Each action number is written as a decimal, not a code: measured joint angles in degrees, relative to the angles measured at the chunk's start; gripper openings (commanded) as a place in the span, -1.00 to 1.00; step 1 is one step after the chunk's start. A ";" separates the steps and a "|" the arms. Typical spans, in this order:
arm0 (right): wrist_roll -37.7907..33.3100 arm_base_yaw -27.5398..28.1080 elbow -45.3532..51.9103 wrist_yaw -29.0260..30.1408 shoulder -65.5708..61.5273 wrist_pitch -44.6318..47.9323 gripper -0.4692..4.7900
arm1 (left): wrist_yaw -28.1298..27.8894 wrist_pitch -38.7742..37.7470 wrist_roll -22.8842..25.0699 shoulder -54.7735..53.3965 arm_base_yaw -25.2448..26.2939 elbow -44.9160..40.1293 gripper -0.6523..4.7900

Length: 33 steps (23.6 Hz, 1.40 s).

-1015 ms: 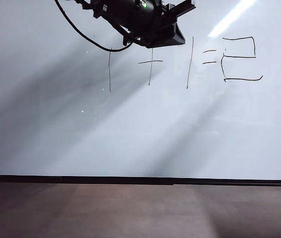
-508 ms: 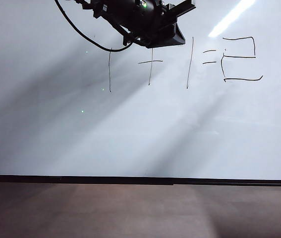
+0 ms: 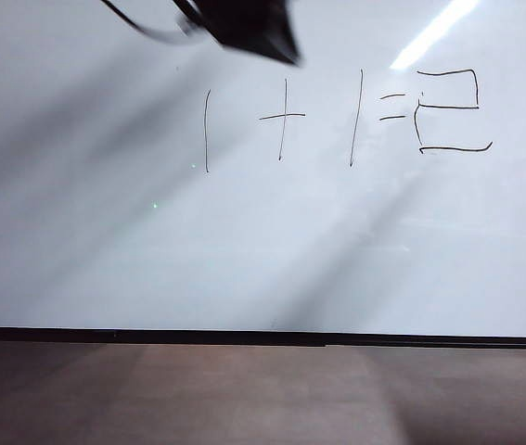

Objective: Reach to the right to find the marker pen, pick it up, and write the answer to the math problem on the whiteboard.

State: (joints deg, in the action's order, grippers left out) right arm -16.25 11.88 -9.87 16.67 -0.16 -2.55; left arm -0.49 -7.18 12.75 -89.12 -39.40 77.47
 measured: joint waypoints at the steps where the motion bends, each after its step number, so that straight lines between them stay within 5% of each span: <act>1: 0.00 0.00 0.00 0.00 0.00 0.02 -0.84 | -3.08 -3.32 2.80 3.32 0.24 -0.66 -0.78; 5: 0.00 -0.02 0.00 -0.02 0.00 0.00 -0.84 | -3.85 -7.50 4.83 18.27 6.91 -8.13 -0.78; 10: 0.00 -0.02 0.00 -0.02 0.00 0.00 -0.84 | -1.07 -6.54 -2.54 41.29 20.44 -20.02 -0.78; 14: 0.00 0.00 0.00 0.04 0.00 0.04 -0.84 | -3.10 -2.56 -3.52 51.43 26.86 -28.06 -0.78; 17: 0.00 -0.11 0.00 -0.07 0.00 -0.02 -0.84 | -3.17 -2.36 -4.92 57.33 28.79 -36.87 -0.78; 24: 0.00 -0.13 0.00 -0.04 0.00 -0.02 -0.84 | 2.25 5.01 -17.64 72.98 34.56 -59.14 -0.78; 33: 0.00 -0.13 0.00 -0.02 0.00 -0.02 -0.84 | 3.48 8.52 -20.35 84.98 36.30 -74.03 -0.78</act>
State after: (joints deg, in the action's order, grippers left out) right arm -16.25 11.75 -9.87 16.64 -0.16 -2.57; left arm 2.98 1.34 -7.60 -4.14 -3.09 3.44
